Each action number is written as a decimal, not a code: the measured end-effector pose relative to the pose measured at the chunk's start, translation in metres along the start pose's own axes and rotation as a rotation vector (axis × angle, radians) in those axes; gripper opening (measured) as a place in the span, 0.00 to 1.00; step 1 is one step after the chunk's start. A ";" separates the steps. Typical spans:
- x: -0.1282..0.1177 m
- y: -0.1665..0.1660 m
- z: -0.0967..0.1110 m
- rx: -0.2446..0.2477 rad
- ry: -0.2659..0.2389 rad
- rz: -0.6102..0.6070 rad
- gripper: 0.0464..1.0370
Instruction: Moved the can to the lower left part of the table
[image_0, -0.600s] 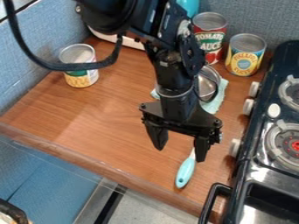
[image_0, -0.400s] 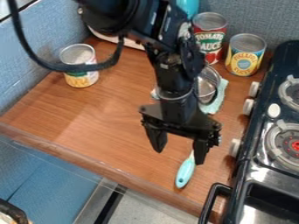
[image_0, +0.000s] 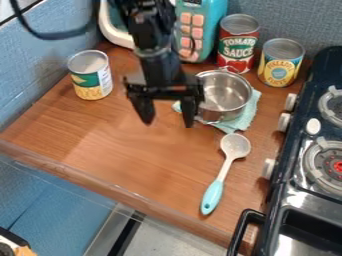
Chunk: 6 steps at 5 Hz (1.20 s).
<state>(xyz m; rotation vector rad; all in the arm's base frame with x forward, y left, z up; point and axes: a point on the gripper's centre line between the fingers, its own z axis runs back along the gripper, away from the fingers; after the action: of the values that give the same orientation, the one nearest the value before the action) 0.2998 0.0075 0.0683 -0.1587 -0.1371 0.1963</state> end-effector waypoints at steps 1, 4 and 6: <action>0.039 0.032 0.016 0.029 -0.058 0.028 0.96; 0.128 0.105 0.026 0.142 -0.111 0.006 0.96; 0.141 0.149 0.014 0.171 -0.084 0.055 0.96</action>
<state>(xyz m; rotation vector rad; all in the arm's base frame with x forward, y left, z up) 0.4075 0.1828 0.0733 0.0156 -0.1986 0.2684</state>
